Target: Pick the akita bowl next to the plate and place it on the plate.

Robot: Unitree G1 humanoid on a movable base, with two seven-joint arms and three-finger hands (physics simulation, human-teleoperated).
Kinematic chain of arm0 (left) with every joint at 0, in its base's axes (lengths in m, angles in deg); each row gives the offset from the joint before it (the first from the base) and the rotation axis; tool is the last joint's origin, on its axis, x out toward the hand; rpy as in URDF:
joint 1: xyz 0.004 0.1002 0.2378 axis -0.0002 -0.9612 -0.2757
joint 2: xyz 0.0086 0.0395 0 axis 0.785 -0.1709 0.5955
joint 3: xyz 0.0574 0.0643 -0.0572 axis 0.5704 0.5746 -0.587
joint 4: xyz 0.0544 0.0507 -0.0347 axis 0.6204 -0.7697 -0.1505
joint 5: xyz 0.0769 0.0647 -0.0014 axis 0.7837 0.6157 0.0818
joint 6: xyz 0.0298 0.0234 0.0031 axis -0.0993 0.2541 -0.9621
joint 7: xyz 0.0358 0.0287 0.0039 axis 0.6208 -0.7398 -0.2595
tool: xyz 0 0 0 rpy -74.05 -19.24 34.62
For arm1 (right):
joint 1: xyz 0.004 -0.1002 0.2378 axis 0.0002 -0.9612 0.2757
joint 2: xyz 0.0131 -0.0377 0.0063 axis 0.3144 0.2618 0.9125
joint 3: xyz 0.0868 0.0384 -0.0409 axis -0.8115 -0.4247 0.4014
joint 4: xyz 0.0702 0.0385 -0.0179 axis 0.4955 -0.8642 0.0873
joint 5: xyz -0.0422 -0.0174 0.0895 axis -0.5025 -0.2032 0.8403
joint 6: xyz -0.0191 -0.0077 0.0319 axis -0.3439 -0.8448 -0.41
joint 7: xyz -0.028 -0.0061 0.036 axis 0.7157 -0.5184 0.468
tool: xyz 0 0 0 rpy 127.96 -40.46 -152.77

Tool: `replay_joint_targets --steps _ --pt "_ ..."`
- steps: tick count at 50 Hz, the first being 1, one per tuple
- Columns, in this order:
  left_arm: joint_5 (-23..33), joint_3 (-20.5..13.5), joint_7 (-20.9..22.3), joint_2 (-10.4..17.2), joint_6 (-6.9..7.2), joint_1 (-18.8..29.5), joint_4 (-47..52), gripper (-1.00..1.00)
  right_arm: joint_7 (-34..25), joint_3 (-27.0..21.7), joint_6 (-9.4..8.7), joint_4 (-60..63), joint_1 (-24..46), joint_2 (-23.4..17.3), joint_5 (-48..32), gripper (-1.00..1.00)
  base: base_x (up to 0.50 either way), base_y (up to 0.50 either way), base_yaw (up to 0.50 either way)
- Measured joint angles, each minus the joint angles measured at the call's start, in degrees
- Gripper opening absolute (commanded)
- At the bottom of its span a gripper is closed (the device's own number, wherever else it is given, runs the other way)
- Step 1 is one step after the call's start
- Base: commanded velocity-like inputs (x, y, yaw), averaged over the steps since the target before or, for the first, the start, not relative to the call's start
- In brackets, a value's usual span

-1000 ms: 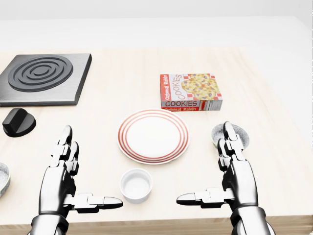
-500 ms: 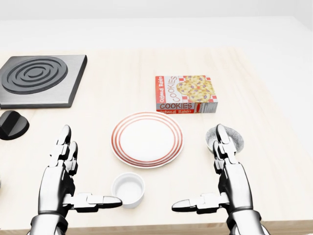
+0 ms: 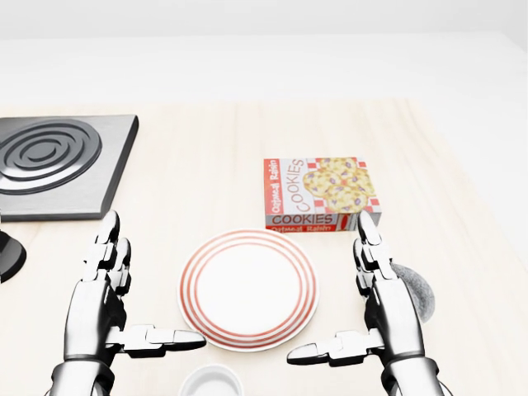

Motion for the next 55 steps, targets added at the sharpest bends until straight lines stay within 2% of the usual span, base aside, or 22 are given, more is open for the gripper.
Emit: replay_joint_targets --steps 10,31,38,42,48,55 --pt "-0.03 -0.02 0.02 0.0 -0.02 0.05 -0.04 1.0 -0.18 0.05 0.37 0.25 -0.19 0.07 0.13 1.0 0.31 0.0 0.0" --pt "-0.22 -0.1 -0.1 0.0 0.08 0.21 -0.02 1.0 0.44 -0.36 2.13 -0.61 0.01 0.02 0.43 1.0 0.0 0.0 0.0" --pt "-3.49 -7.27 -2.58 6.09 -1.2 7.31 -5.82 1.0 0.44 -0.4 2.13 -1.3 -0.01 -0.05 0.22 1.0 0.0 0.0 0.0" --pt "-5.06 -10.05 -3.69 8.93 -1.2 10.04 -8.26 1.0 0.42 -0.42 2.13 -1.5 -0.02 -0.07 0.14 1.0 0.0 0.0 0.0" --pt "-6.76 -12.5 -4.87 11.66 -1.2 12.61 -10.84 1.0 0.4 -0.45 2.13 -1.72 -0.03 -0.08 0.06 1.0 0.0 0.0 0.0" --pt "-7.88 -14.0 -5.62 13.39 -1.2 14.21 -12.48 1.0 0.4 -0.46 2.13 -1.87 -0.03 -0.08 0.0 1.0 0.0 0.0 0.0"
